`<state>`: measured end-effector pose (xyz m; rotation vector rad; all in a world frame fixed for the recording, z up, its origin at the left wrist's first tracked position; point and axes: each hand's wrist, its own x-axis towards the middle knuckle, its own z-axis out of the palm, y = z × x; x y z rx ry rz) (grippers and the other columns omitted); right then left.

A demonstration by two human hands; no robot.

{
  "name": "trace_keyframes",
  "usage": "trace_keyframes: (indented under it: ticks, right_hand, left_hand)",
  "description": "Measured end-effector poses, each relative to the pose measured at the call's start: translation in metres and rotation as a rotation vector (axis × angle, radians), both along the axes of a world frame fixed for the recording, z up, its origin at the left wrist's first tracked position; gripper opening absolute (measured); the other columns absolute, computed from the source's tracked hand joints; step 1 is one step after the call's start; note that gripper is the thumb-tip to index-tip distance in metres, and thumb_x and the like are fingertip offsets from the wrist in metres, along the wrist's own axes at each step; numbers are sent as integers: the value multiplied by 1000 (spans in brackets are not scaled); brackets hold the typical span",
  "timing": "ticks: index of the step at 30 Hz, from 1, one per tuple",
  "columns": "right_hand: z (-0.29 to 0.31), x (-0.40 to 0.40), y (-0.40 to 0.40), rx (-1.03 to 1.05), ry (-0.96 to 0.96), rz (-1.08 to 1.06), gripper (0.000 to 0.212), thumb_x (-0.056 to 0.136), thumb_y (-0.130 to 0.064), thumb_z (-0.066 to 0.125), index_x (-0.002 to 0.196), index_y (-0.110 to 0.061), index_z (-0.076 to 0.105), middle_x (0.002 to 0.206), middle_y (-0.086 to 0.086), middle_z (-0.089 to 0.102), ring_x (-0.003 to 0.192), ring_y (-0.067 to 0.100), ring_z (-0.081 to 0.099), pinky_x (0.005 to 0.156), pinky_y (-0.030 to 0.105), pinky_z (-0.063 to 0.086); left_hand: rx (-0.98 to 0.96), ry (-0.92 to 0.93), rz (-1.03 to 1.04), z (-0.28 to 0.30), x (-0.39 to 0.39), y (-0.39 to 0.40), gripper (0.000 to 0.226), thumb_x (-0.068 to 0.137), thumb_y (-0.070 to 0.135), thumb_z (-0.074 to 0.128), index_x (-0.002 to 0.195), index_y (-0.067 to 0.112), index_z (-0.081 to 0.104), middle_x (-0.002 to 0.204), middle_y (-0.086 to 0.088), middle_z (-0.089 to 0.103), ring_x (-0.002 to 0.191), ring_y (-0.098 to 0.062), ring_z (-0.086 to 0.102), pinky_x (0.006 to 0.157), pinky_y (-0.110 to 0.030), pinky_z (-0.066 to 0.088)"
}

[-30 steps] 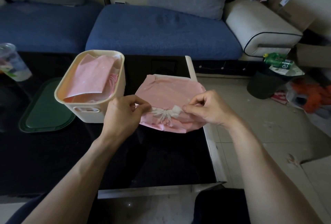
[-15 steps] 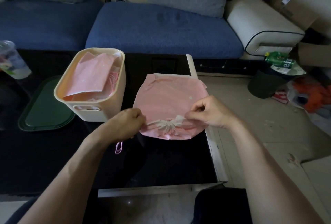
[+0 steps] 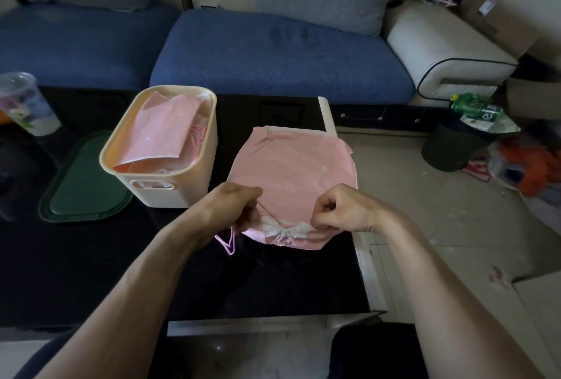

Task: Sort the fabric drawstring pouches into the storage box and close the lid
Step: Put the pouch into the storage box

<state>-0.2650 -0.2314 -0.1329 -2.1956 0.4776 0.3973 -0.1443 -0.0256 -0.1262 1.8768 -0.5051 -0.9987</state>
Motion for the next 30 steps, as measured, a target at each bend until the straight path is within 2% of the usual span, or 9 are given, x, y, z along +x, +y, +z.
trace_keyframes:
  ticks: [6, 8, 11, 13, 17, 20, 23, 27, 30]
  right_hand:
    - [-8, 2, 7, -46, 65, 72, 17, 81, -18, 70, 63, -18, 69, 56, -10, 58, 53, 1, 48, 57, 19, 39]
    - [-10, 3, 8, -69, 89, 90, 19, 81, -20, 70, 62, -18, 69, 56, -8, 58, 54, 4, 48, 58, 21, 40]
    - [-14, 5, 7, -106, 142, 66, 23, 84, -26, 69, 64, -17, 67, 60, -2, 58, 58, 11, 51, 61, 25, 41]
    - [-17, 7, 5, -93, 157, 33, 29, 87, -31, 69, 63, -16, 62, 60, 1, 57, 60, 15, 52, 63, 27, 41]
    - [-15, 4, -3, -75, 70, 6, 34, 90, -43, 71, 67, -19, 64, 60, -7, 60, 58, 8, 52, 63, 26, 43]
    - [-8, -2, -10, 55, 7, 10, 24, 89, -38, 74, 74, -19, 70, 57, -15, 62, 55, -2, 54, 59, 15, 42]
    - [-8, -7, -17, 208, -39, 17, 5, 90, -25, 75, 87, -21, 76, 77, -7, 74, 74, 4, 65, 70, 19, 49]
    - [-7, -8, -19, 236, -187, 45, 12, 89, -24, 75, 95, -15, 78, 92, 0, 77, 88, 11, 68, 79, 24, 53]
    - [-9, -5, -12, 283, -290, 50, 6, 88, -17, 75, 91, -12, 76, 86, -1, 76, 84, 11, 69, 81, 25, 55]
  left_hand:
    - [-103, 58, -29, 2, -3, -3, 52, 104, 34, 46, 105, -16, 60, 69, 2, 71, 46, -18, 51, 42, -23, 27]
    - [-123, 140, -127, 2, -12, -8, 51, 106, 34, 39, 97, -13, 55, 84, -4, 75, 45, -17, 55, 42, -24, 23]
    - [-121, 140, -199, -5, -29, -16, 34, 107, 28, 38, 88, 2, 49, 68, 0, 70, 40, -13, 46, 44, -24, 25]
    - [-136, 114, -179, -12, -36, -21, 23, 107, 17, 42, 94, 2, 54, 53, 6, 62, 37, -8, 40, 44, -20, 31]
    - [-144, 101, -135, -18, -37, -23, 20, 104, 6, 43, 113, -2, 59, 50, 8, 60, 36, -6, 40, 44, -19, 35]
    - [-107, 99, -82, -22, -34, -23, 22, 105, 13, 46, 111, 3, 65, 65, 1, 71, 36, -9, 44, 44, -21, 36]
    - [-43, 88, -28, -27, -32, -22, 22, 103, 18, 50, 106, 6, 69, 74, -7, 73, 36, -11, 44, 47, -24, 35]
    - [-88, 171, -124, -28, -33, -24, 37, 105, 31, 44, 102, 2, 67, 63, -4, 57, 39, -13, 35, 45, -25, 26]
    - [-157, 302, -298, -22, -36, -24, 45, 106, 37, 41, 74, 26, 71, 64, 0, 44, 44, -11, 27, 44, -28, 16]
